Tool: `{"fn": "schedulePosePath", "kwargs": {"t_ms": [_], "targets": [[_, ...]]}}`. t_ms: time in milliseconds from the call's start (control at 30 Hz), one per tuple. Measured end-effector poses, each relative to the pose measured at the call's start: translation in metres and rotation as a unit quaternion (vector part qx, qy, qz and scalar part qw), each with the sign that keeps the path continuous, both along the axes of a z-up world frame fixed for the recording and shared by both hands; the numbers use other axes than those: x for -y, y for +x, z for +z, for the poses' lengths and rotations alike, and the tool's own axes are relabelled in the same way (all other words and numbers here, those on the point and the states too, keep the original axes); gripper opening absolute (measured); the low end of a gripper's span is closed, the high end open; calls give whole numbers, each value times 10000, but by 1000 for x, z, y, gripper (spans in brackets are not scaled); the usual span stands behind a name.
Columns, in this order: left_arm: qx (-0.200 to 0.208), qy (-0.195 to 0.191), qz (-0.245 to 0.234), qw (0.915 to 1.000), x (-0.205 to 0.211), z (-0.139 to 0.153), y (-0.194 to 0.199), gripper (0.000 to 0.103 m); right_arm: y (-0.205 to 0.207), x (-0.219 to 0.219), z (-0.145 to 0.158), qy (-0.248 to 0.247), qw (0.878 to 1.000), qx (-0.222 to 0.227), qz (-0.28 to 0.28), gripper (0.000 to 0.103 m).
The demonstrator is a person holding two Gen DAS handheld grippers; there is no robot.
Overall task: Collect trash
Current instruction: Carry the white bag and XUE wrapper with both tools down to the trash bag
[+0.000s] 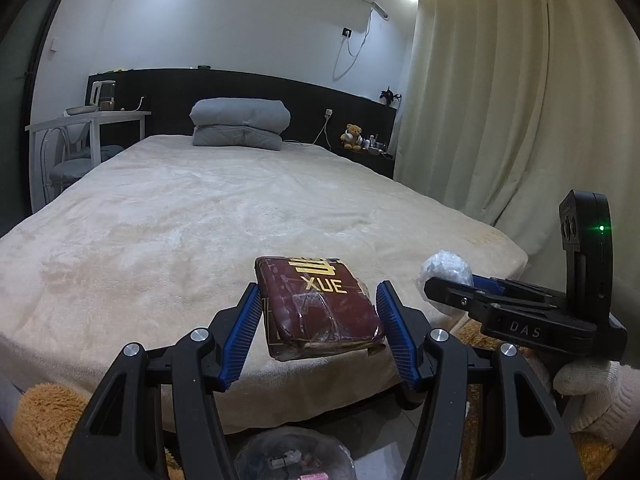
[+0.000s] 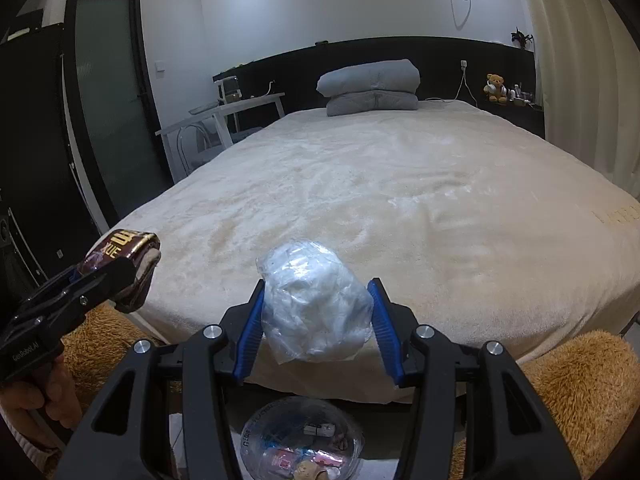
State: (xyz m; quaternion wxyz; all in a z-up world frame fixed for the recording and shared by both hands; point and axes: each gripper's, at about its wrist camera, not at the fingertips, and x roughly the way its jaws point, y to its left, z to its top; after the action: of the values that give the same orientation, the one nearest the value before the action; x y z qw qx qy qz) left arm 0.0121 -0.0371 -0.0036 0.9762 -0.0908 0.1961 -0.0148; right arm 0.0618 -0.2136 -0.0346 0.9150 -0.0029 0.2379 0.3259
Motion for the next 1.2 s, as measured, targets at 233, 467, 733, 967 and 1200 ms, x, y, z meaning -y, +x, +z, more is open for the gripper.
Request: {"fn": "schedulePosePath", "kwargs": {"t_ms": [233, 467, 733, 967, 1200], "targets": [[-214, -188, -47, 9996, -1, -17, -7, 58, -15, 2, -6, 21, 9999, -71, 157, 50], [-603, -384, -101, 9974, 0, -32, 2, 58, -18, -4, -16, -50, 9995, -245, 208, 50], [-1190, -494, 4, 9917, 3, -55, 22, 58, 0, -16, -35, -197, 9964, -789, 232, 50], [-1614, -595, 36, 9851, 4, -73, 30, 58, 16, -21, -56, -195, 9890, -1442, 279, 50], [-2087, -622, -66, 9760, 6, -94, 37, 58, 26, -29, -79, -389, 9782, -2007, 354, 50]]}}
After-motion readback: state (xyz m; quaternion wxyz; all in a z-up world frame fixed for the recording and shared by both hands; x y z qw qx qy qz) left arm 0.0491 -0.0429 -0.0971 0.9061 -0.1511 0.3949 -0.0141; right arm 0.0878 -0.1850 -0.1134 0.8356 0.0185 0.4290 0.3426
